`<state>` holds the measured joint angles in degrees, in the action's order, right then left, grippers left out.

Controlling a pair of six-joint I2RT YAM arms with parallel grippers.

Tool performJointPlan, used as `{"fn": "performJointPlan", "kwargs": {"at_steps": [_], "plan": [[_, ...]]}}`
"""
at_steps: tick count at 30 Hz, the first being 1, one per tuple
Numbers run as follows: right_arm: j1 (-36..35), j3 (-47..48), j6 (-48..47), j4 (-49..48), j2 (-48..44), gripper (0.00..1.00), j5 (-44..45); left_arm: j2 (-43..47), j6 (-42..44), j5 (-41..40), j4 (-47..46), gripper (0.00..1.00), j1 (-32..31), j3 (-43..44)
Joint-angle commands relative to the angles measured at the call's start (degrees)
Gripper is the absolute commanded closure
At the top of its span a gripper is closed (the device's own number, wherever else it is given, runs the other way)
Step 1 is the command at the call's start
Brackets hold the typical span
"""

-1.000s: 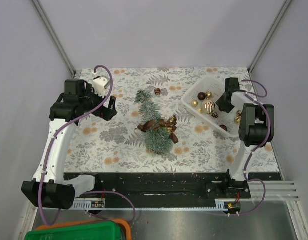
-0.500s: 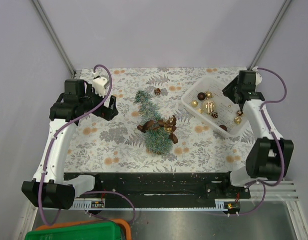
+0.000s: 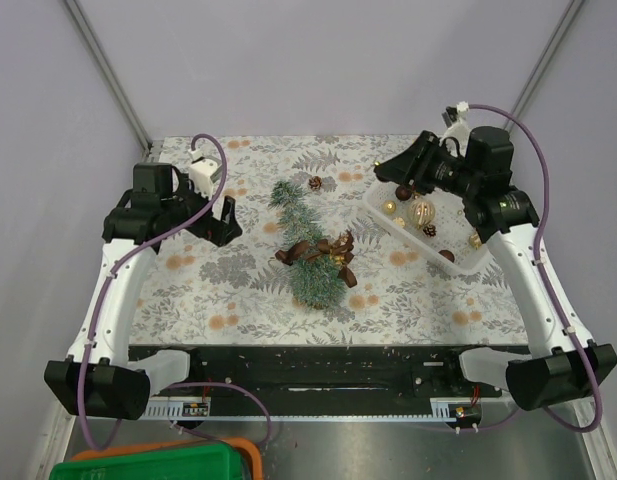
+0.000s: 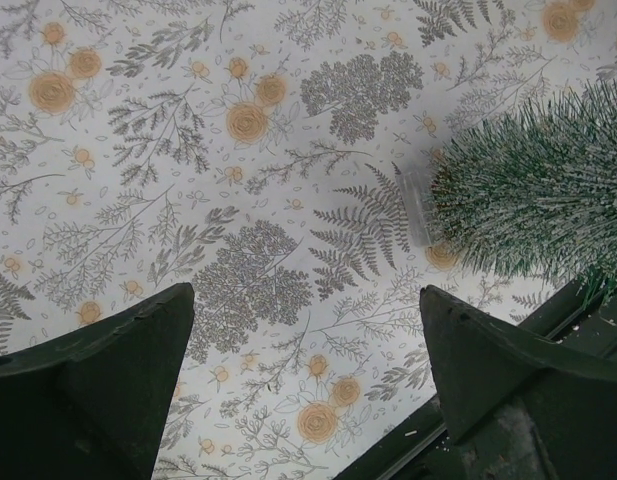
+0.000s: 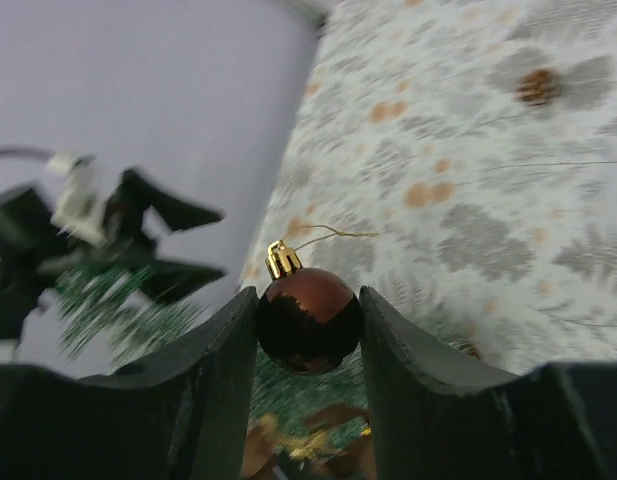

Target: Decorate the small christmas tree

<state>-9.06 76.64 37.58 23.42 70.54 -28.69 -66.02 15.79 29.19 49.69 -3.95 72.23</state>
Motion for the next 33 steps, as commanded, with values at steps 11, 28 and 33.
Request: {"fn": "performJointPlan", "kwargs": {"at_steps": [11,28,33], "plan": [[-13.42,22.13,-2.76,4.5,1.87,0.8,-24.15,3.53,-0.06,6.23,-1.79,0.01,0.08,-1.48],[-26.89,40.95,-19.65,33.09,14.53,0.84,-6.92,5.29,0.21,9.57,-1.88,0.01,0.08,-2.7],[-27.68,40.78,-20.36,33.45,15.5,0.84,-6.03,5.38,-0.06,10.71,-1.88,0.01,0.08,-1.92]]}}
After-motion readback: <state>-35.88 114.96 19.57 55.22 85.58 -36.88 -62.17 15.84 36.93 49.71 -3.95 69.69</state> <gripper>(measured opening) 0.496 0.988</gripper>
